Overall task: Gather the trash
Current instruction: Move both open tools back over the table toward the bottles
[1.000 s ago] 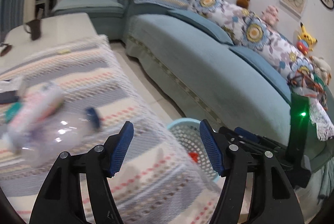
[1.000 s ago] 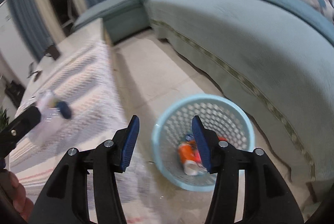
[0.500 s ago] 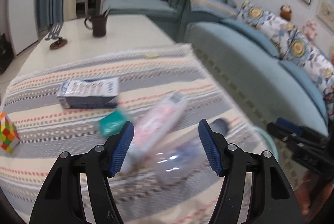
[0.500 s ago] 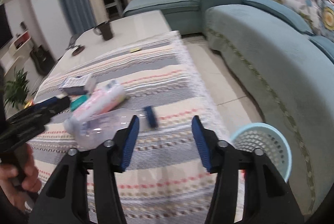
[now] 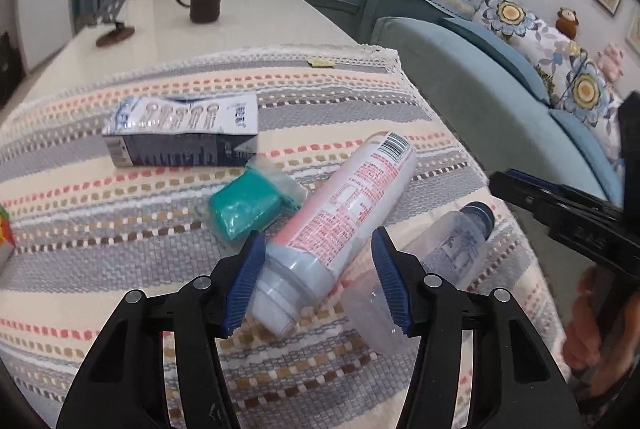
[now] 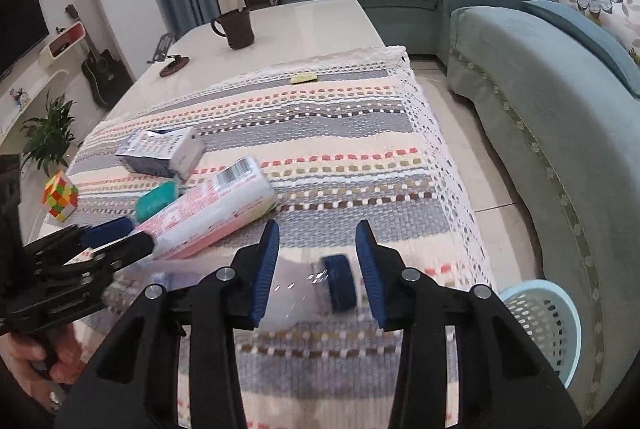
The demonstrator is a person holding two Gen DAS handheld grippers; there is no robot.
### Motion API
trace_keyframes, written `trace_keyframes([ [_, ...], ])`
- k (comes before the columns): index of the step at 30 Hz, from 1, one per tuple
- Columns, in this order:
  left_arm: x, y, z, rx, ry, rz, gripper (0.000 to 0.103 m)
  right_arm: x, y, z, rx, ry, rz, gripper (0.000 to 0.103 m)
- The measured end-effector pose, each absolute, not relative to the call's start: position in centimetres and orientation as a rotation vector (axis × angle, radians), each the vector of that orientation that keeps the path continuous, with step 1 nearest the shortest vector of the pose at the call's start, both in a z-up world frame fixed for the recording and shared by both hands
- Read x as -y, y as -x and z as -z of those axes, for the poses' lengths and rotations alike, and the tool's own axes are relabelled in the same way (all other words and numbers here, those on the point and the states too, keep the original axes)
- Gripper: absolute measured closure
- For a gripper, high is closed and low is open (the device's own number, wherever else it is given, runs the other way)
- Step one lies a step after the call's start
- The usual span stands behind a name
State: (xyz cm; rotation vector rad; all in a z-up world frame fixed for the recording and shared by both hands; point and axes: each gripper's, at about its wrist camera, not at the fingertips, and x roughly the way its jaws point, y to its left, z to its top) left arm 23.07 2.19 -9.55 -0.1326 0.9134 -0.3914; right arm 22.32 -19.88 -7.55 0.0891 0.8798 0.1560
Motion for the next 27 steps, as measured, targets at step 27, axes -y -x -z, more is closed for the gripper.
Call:
trace_keyframes([
  [27,-6.5,-20.9,8.0,-0.898,0.222,0.334,0.054,12.7,-12.4,7.9,-0.949,0.162,-0.552,0.037],
])
